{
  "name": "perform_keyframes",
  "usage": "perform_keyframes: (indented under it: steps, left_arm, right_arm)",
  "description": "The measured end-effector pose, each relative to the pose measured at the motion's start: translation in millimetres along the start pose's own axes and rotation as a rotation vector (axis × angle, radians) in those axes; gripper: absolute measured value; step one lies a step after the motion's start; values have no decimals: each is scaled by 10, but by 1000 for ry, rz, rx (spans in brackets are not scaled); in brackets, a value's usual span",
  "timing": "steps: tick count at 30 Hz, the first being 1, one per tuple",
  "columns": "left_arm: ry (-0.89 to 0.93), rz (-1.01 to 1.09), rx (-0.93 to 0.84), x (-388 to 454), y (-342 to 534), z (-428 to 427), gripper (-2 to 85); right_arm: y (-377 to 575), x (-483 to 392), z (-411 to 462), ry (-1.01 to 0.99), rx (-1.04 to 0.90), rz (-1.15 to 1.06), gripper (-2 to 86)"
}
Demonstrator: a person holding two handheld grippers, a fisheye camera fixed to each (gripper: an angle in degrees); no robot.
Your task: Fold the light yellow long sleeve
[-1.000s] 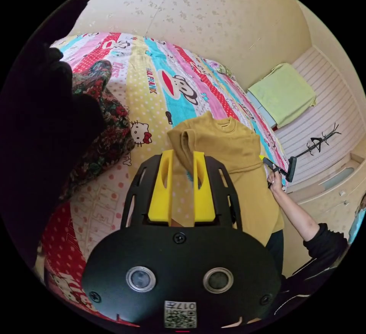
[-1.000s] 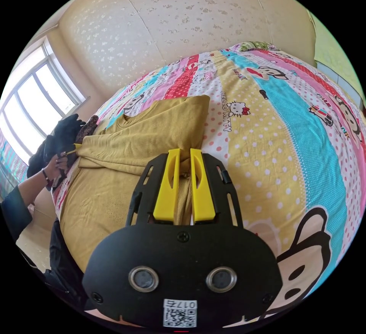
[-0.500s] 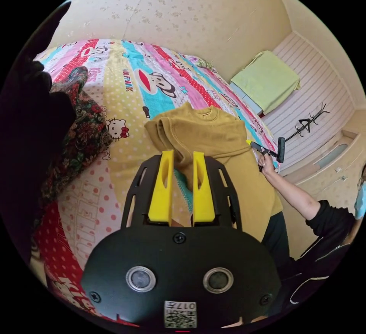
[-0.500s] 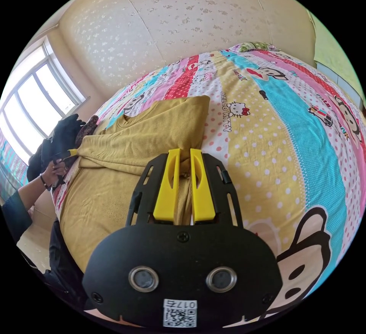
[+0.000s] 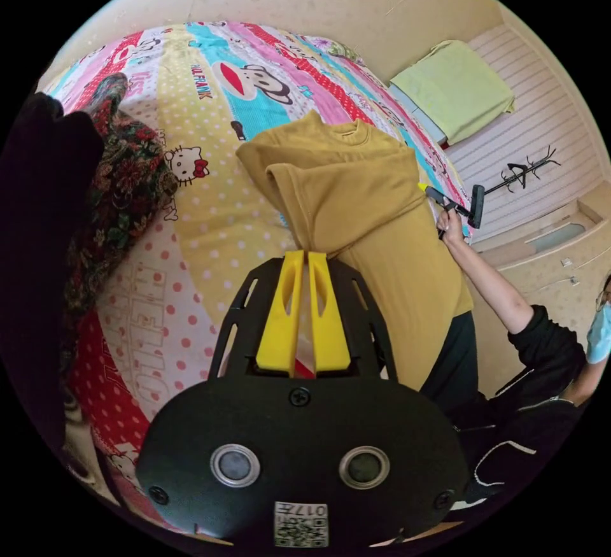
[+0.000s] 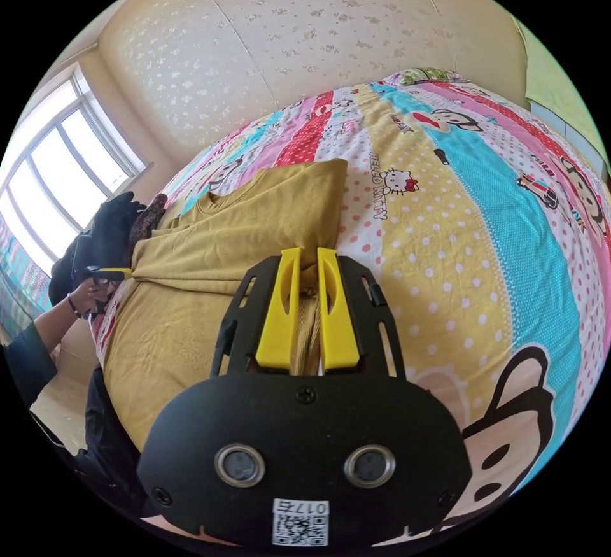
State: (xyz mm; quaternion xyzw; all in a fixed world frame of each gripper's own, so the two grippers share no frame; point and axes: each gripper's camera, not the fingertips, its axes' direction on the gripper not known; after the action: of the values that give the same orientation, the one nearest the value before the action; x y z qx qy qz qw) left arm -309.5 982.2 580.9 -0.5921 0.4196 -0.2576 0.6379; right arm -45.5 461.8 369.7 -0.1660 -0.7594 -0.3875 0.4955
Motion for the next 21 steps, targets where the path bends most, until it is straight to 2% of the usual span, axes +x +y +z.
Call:
perform_keyframes:
  steps: [3, 6, 8, 9, 12, 14, 16, 17, 19, 21]
  left_arm:
    - [-12, 6, -2, 89, 46, -2, 8]
    - [-30, 10, 32, 133, 105, -137, 16]
    - [-24, 15, 76, 152, 157, -259, 12]
    - [-32, 22, 117, 181, 202, -346, 12]
    - [-56, 64, 228, 362, 293, -495, 16]
    - [-54, 101, 244, 517, 270, -482, 21]
    - [-62, 127, 238, 670, 201, -425, 24]
    - [-70, 138, 246, 758, 151, -381, 22]
    - [-81, 159, 259, 878, 65, -290, 9]
    - [-107, 159, 237, 977, -78, -79, -4]
  right_arm:
    - [-156, -88, -133, -58, -41, -27, 68]
    - [-203, -427, -451, 55, 84, -126, 71]
    - [-260, -603, -483, 79, 72, -180, 75]
    - [-300, -690, -403, 75, 16, -211, 80]
    - [-371, -762, 129, 241, -300, -206, 94]
    - [-400, -832, 92, 257, -262, -207, 98]
    - [-566, -941, 54, 293, -312, -154, 102]
    - [-597, -996, -6, 291, -279, -153, 101]
    - [-680, -1256, -337, 220, -53, -169, 90]
    - [-793, -1437, -395, 167, -2, -199, 83]
